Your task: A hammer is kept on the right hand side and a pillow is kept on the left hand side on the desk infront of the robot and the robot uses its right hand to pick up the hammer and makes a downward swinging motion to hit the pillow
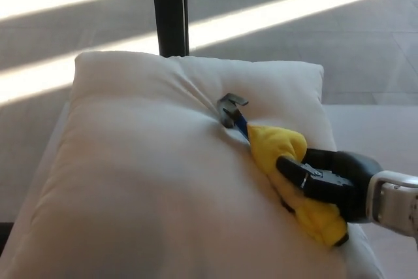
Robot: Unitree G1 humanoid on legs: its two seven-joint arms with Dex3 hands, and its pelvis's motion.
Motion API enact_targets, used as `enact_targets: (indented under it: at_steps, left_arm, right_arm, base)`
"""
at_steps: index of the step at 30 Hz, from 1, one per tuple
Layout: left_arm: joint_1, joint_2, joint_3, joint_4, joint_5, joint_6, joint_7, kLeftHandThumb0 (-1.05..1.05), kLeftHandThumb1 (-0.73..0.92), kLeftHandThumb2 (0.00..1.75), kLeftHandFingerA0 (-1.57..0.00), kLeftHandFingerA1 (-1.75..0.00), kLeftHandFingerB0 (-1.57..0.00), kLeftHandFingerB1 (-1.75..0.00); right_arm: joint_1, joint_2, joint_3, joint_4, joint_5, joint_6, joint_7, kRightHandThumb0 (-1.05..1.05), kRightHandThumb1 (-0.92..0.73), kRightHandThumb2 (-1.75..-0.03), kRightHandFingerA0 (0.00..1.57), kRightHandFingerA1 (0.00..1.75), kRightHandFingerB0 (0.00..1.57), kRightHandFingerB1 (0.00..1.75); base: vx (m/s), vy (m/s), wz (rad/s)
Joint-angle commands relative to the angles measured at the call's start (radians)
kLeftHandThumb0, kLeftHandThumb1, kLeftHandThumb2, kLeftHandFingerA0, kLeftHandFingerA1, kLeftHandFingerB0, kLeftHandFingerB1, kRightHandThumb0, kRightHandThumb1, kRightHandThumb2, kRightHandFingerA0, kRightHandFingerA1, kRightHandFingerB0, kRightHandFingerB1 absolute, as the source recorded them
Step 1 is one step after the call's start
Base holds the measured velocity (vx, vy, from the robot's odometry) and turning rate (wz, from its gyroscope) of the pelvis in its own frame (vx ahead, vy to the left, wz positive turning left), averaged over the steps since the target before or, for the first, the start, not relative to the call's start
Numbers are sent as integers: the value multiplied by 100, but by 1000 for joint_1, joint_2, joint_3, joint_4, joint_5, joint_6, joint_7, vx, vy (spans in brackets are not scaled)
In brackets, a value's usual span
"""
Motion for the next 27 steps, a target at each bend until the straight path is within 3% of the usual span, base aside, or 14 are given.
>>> enact_targets:
  at_steps: [1,3,7,9,12,15,16,20,25,27]
  left_arm:
    - [7,13,0,5,6,-7,-1,-66,72,61,-68,-55,-48,-44]
    - [7,7,11,6,-5,-7,-3,-67,70,61,-68,-56,-51,-47]
    - [9,7,3,10,4,-13,2,-69,71,61,-69,-57,-53,-48]
    - [6,5,13,9,-6,-1,5,-69,69,60,-71,-59,-53,-48]
    - [11,5,9,10,-1,-9,-4,-68,70,61,-66,-55,-49,-46]
    - [12,7,2,13,7,-18,-9,-68,72,61,-65,-55,-47,-46]
    - [12,5,4,12,6,-22,-7,-69,70,61,-68,-58,-50,-48]
    - [8,4,7,13,0,-13,-6,-69,70,61,-67,-57,-50,-47]
    - [6,-1,17,11,-9,-12,4,-67,68,60,-68,-58,-50,-48]
    - [6,-1,17,11,-7,-11,4,-67,69,60,-68,-58,-50,-48]
  right_arm:
    - [-27,-7,-27,-2,5,55,13,-34,-76,-104,104,175,68,175]
    - [-89,1,-72,15,20,91,1,-38,-76,-99,102,175,68,175]
    - [-150,-4,-112,27,48,70,48,-33,-71,-109,103,175,71,175]
    - [-240,29,-191,55,39,138,-40,-36,-70,-104,105,175,69,175]
    - [-302,41,-245,71,39,158,-55,-36,-77,-97,104,175,67,175]
    - [-329,30,-265,85,42,153,-35,-37,-75,-99,105,175,70,175]
    - [-344,28,-285,89,44,167,-45,-39,-80,-85,103,175,67,175]
    - [-375,26,-345,101,45,182,-58,-36,-76,-98,106,175,67,175]
    - [-376,-5,-399,100,23,160,-85,-36,-80,-91,106,175,59,174]
    - [-371,-24,-415,107,28,151,-73,-37,-79,-93,105,175,66,175]
  base:
    - [0,0,0]
    - [0,0,0]
    - [0,0,0]
    - [0,0,0]
    - [0,0,0]
    - [0,0,0]
    - [0,0,0]
    - [0,0,0]
    - [0,0,0]
    - [0,0,0]
